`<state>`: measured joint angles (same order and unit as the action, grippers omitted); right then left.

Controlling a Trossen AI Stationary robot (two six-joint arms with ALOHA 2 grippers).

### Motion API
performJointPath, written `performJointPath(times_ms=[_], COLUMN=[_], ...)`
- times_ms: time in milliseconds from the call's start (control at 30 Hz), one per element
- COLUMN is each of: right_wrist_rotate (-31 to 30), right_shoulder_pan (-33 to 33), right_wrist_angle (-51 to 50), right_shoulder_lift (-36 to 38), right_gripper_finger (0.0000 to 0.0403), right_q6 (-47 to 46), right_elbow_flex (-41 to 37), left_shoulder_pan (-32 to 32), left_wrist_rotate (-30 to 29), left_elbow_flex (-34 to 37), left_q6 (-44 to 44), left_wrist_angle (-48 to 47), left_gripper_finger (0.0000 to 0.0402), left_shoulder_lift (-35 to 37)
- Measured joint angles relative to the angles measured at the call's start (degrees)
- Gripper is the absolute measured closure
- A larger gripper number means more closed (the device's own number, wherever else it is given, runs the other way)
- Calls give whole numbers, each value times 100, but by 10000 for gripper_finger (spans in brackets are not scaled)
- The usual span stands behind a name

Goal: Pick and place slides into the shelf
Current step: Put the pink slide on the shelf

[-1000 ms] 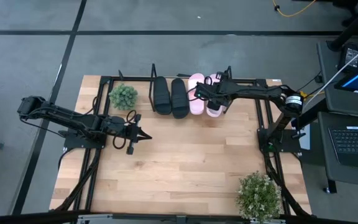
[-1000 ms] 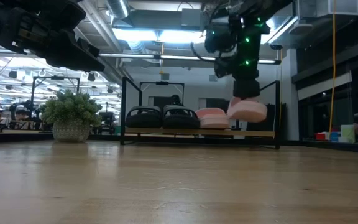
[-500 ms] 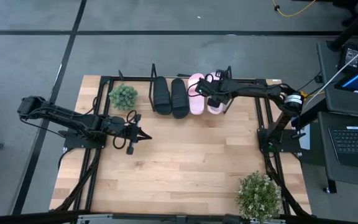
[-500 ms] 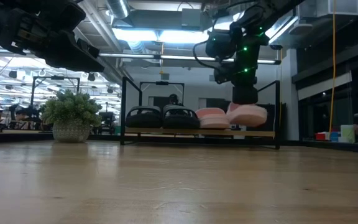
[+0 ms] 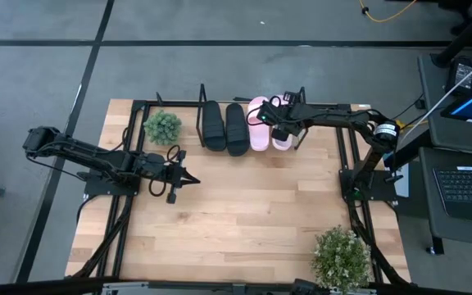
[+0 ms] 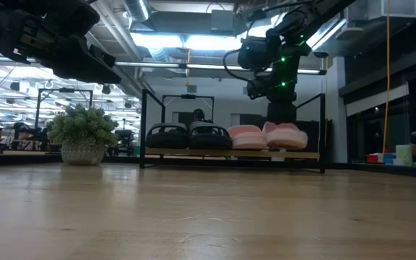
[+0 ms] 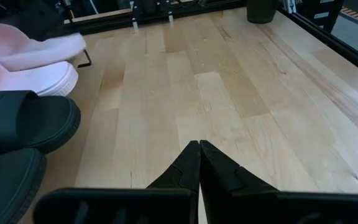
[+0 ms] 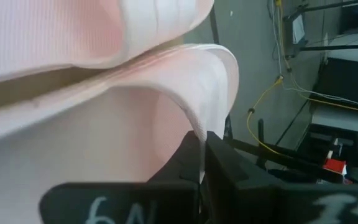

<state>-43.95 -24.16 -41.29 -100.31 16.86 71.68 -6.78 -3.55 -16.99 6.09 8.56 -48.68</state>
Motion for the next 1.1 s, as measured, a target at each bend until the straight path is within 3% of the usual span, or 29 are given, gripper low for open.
performJointPath(times_ms=[667, 900, 1100], right_wrist_rotate=[57, 62, 62], right_shoulder_pan=[-7, -11, -20], right_wrist_angle=[-17, -24, -18], right_shoulder_lift=[-223, -223, -223], right_gripper_finger=[393, 349, 337], right_q6=[51, 14, -4], right_elbow_flex=[0, 0, 0], left_shoulder_pan=[2, 2, 2], left_wrist_rotate=[2, 0, 2], left_elbow_flex=[0, 0, 0], left_q6=[-1, -1, -1], left_wrist_angle=[-33, -35, -35], left_gripper_finger=[401, 401, 401], left_shoulder_lift=[-1, -1, -1])
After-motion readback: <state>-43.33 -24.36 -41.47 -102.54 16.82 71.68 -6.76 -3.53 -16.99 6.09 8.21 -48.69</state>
